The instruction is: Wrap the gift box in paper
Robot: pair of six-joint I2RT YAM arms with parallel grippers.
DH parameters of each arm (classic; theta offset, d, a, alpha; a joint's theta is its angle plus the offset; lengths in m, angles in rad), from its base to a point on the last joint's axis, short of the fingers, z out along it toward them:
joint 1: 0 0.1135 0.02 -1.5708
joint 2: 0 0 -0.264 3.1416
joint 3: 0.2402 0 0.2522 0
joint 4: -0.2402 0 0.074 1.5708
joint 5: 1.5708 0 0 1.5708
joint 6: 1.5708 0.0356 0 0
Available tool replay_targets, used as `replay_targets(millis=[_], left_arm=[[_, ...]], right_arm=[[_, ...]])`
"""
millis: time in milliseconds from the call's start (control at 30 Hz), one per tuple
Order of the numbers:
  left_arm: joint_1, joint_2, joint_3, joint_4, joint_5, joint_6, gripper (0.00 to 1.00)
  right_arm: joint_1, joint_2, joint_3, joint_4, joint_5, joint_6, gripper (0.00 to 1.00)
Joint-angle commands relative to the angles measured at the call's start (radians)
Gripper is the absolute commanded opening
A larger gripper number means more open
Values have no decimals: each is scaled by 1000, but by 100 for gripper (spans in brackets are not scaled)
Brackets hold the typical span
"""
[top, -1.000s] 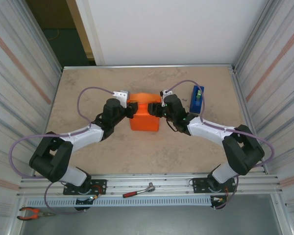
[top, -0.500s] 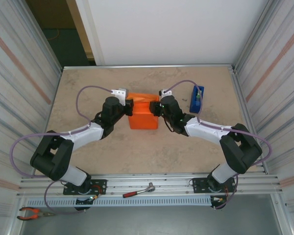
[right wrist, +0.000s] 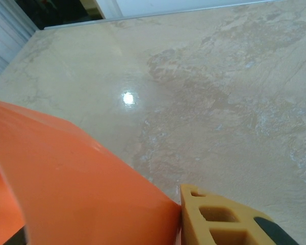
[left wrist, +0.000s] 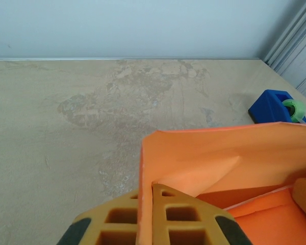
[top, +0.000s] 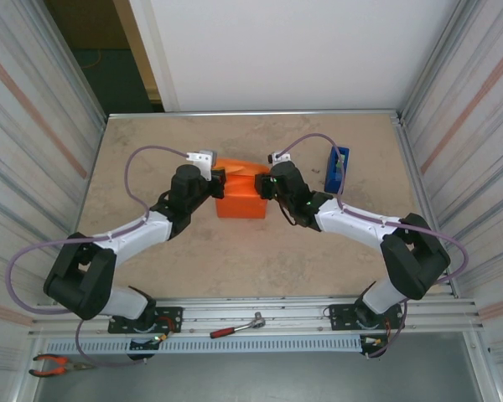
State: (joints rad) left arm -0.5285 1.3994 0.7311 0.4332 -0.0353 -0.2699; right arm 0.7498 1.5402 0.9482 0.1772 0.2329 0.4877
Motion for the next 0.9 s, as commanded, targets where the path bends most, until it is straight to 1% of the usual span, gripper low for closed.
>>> replay_targets(millis=[0,33,100,133,167,233,333,433,567,767,867], left_arm=[[-26,-40,3,48,56,-24,1],[-21,-43,-4,44,50,-23,15],[-2,-63,-19,37,38,-34,49],[11,-78,-31,38,34,-45,63],[26,-93,-39,40,34,-56,71],[58,-132,-61,41,51,-71,80],[86,-187,-86,39,64,-78,86],[92,-219,-97,24,86,-69,87],[91,-217,-119,28,101,-68,87],[74,-174,-127,40,58,-47,87],[64,-134,-116,41,11,-34,87]], right_arm=[[35,14,-16,5,-13,9,2],[35,19,-24,13,-12,14,2],[34,27,-28,19,-13,23,2],[34,30,-28,19,-14,22,2],[35,32,-25,18,-14,22,2],[33,36,-19,16,-14,19,2],[31,44,-9,15,-19,16,2],[28,57,5,12,-31,16,3],[25,76,27,3,-41,18,5],[26,83,49,-13,-47,16,7],[25,83,49,-15,-50,16,8]])
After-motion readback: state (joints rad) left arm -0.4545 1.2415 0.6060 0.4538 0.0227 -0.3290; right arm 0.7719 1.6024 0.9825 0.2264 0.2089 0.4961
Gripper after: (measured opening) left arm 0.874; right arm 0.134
